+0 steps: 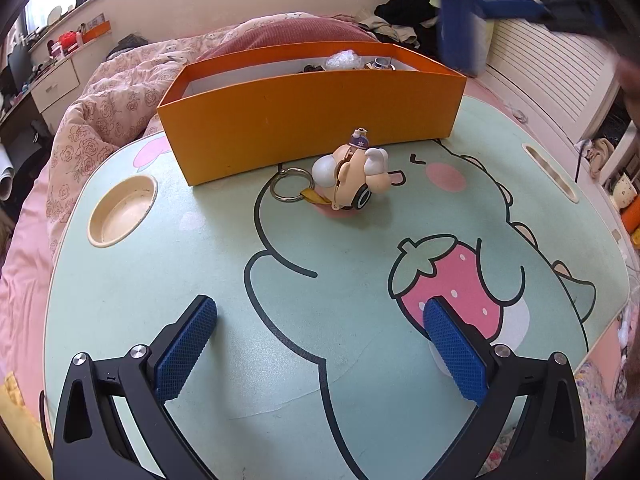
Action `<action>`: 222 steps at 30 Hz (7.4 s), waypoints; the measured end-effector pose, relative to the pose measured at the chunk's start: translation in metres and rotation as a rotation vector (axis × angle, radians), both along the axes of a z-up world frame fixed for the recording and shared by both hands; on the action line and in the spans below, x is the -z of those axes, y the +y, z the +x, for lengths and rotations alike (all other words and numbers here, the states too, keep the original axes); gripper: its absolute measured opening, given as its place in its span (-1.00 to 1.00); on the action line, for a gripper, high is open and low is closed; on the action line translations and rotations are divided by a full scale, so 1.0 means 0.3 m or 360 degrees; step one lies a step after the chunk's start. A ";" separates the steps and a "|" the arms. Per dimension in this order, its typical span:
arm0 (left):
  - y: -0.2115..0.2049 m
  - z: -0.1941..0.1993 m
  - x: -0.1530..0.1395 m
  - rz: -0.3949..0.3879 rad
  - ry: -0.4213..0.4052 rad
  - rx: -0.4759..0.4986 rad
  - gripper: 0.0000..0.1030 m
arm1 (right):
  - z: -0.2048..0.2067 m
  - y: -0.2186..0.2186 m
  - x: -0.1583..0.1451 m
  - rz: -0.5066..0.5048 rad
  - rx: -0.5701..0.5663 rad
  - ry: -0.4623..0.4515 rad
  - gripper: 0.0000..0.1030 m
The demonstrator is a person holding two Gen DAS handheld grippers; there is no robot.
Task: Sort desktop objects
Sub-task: 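Lift the blue tin out with the right gripper and set it on the mat, then reach the left gripper into the orange box and grasp the black bag, then carry the black bag out with the left gripper and release it on the mat, then reach the right gripper into the box and grasp the red tile box, then lift the red tile box out and place it beside the blue tin, then reach the left gripper into the box and grasp the green toy car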
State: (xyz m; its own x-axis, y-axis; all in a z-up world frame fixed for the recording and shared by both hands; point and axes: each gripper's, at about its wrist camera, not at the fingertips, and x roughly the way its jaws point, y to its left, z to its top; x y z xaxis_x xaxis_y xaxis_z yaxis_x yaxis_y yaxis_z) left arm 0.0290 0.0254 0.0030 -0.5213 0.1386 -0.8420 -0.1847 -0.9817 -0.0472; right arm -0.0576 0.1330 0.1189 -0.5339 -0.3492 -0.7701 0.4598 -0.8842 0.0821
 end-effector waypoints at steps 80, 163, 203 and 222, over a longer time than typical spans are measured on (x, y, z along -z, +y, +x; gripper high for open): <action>-0.019 -0.345 -0.528 0.0429 0.0104 0.0218 -0.65 | 0.283 0.088 0.386 0.0144 0.0157 -0.0031 0.99; -0.083 0.054 0.007 -0.0004 0.0056 -0.0126 0.99 | -0.363 -0.141 0.161 -0.0576 0.0203 -0.0684 -0.26; -0.083 0.055 0.005 -0.0018 0.0050 -0.0137 0.99 | 0.347 0.036 0.369 0.0201 0.0069 0.0000 0.97; -0.005 -0.606 -0.281 0.0110 -0.0128 -0.0051 0.82 | 0.345 0.039 0.362 0.0157 0.0108 -0.0049 0.99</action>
State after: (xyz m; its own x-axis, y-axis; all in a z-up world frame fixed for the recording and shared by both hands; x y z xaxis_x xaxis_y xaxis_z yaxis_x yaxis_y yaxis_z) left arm -0.1530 0.0241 0.0871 -0.4574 0.1818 -0.8705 -0.1459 -0.9810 -0.1282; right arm 0.0459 0.1447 0.0102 -0.5292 -0.2349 -0.8153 0.3973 -0.9177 0.0065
